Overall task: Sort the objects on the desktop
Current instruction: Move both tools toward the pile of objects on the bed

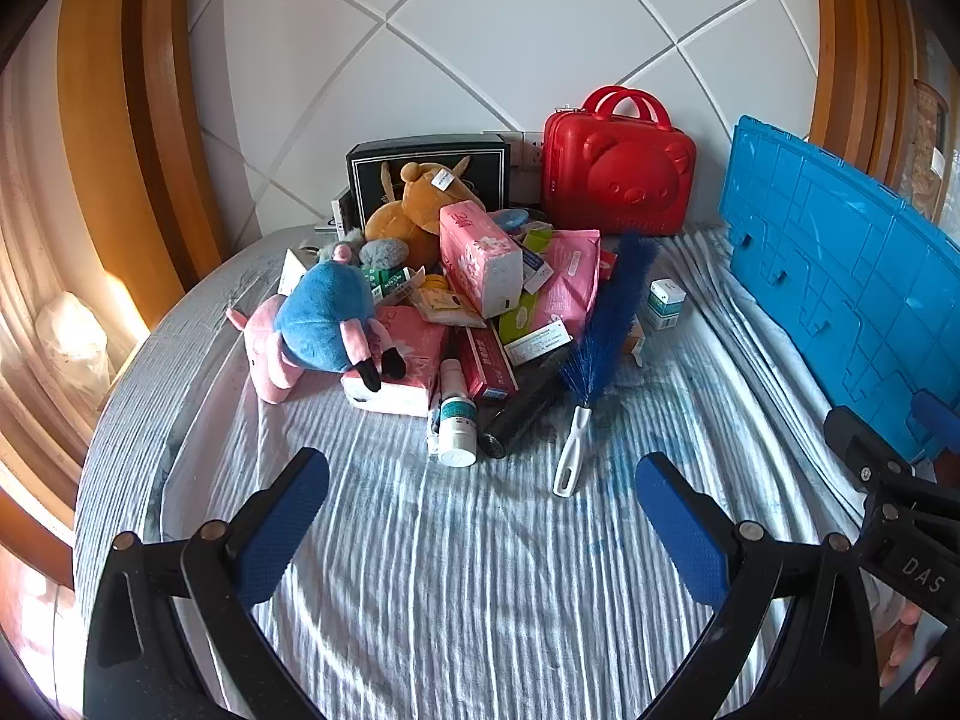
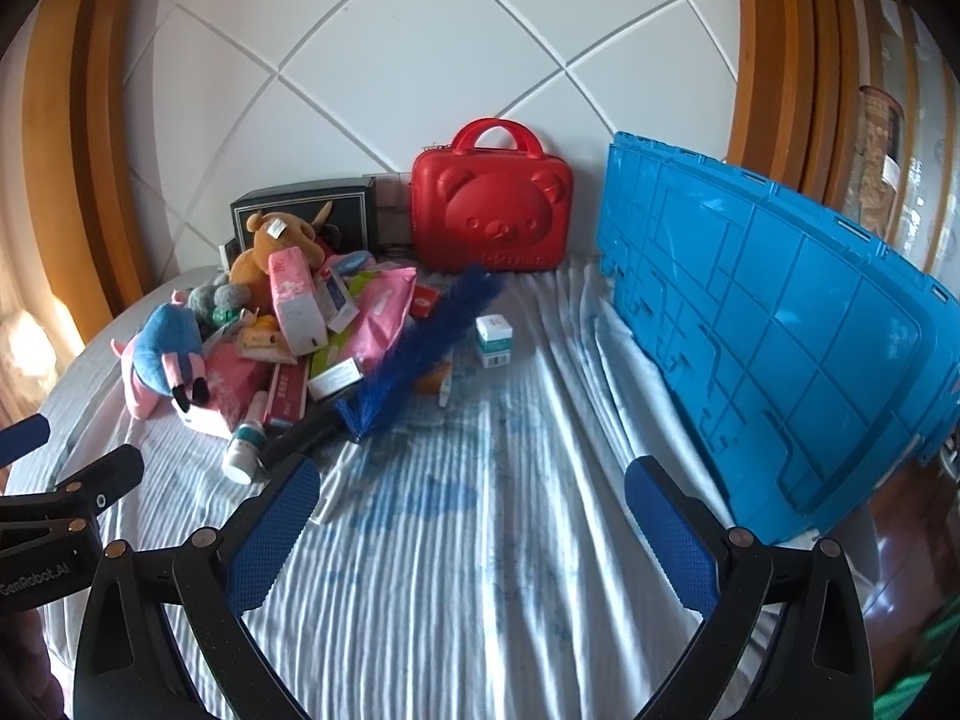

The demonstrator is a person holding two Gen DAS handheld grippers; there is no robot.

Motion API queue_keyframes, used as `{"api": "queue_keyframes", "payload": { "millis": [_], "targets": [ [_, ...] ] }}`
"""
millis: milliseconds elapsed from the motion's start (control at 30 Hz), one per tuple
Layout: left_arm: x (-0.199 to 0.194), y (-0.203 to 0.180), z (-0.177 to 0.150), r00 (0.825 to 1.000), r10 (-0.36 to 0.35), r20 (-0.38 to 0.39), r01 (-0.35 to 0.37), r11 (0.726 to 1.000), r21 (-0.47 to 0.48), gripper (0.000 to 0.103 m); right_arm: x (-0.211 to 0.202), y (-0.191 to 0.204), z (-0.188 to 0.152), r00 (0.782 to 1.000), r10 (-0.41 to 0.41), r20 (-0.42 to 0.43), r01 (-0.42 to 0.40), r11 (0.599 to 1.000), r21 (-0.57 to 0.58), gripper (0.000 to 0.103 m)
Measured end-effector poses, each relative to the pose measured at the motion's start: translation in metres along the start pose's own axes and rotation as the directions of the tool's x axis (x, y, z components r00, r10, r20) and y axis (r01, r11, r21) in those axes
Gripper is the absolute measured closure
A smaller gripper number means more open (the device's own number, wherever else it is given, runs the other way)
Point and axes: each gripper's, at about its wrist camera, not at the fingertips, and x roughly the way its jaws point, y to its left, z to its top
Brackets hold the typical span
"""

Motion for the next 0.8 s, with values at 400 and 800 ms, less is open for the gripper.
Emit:
{"api": "queue_keyframes", "payload": {
  "millis": [400, 800],
  "targets": [
    [0.005, 0.002, 0.000, 1.000, -0.003, -0.017, 0.003, 1.000, -0.012, 0.000, 0.003, -0.002, -0.001, 1.000, -0.001, -0.016, 0.001, 1.000, -0.004, 0.000],
    [0.025, 0.004, 0.003, 0.999, 0.006, -0.042, -0.008, 0.999, -0.041, 0.000, 0.021, -0.011, 0.000, 0.998, -0.002, -0.058, 0.001, 1.000, -0.008, 0.000]
  ]
}}
